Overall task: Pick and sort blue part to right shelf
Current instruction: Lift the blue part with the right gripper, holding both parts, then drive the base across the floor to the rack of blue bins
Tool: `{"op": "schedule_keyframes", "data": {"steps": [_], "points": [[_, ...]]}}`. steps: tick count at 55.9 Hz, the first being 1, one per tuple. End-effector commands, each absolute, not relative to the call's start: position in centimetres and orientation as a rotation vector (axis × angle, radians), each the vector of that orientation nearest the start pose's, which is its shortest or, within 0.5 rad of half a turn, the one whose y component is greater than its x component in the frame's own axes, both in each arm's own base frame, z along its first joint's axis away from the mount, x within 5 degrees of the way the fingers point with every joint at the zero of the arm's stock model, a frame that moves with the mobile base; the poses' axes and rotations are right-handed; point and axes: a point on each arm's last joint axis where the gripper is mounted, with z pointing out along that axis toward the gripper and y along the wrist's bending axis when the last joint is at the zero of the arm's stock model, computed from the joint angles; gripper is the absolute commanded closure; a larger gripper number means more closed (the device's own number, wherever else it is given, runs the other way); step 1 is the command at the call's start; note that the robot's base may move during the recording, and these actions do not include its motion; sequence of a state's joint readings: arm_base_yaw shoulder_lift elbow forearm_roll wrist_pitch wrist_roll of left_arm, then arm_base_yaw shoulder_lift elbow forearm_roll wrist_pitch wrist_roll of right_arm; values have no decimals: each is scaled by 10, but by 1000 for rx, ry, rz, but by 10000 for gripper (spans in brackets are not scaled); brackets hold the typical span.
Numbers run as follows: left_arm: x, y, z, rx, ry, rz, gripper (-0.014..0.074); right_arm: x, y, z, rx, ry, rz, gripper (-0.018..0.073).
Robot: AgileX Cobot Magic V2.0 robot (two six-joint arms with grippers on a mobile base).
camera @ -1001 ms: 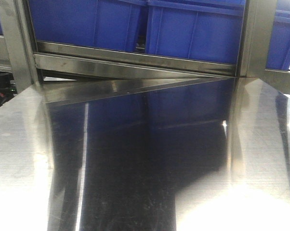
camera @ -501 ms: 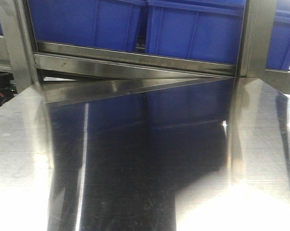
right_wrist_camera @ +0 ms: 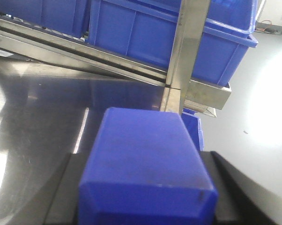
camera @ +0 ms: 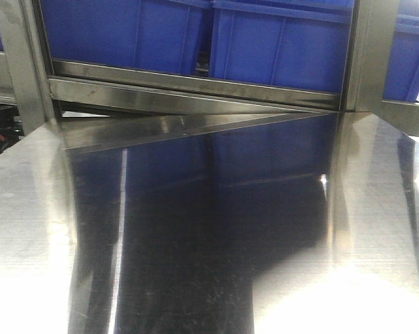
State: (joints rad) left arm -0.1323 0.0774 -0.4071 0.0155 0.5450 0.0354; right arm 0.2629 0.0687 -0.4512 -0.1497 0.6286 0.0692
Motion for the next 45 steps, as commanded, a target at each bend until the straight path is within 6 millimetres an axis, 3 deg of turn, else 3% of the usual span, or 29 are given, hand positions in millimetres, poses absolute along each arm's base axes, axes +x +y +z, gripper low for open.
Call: {"op": "schedule_keyframes", "data": {"steps": [1,45], "points": [[32,-4,309,133,1593,-63,220,25,-1,315,-211,1612,77,350],[32,-4,309,130,1596,-60,220,25,-1,314,-211,1623,75,350]]}}
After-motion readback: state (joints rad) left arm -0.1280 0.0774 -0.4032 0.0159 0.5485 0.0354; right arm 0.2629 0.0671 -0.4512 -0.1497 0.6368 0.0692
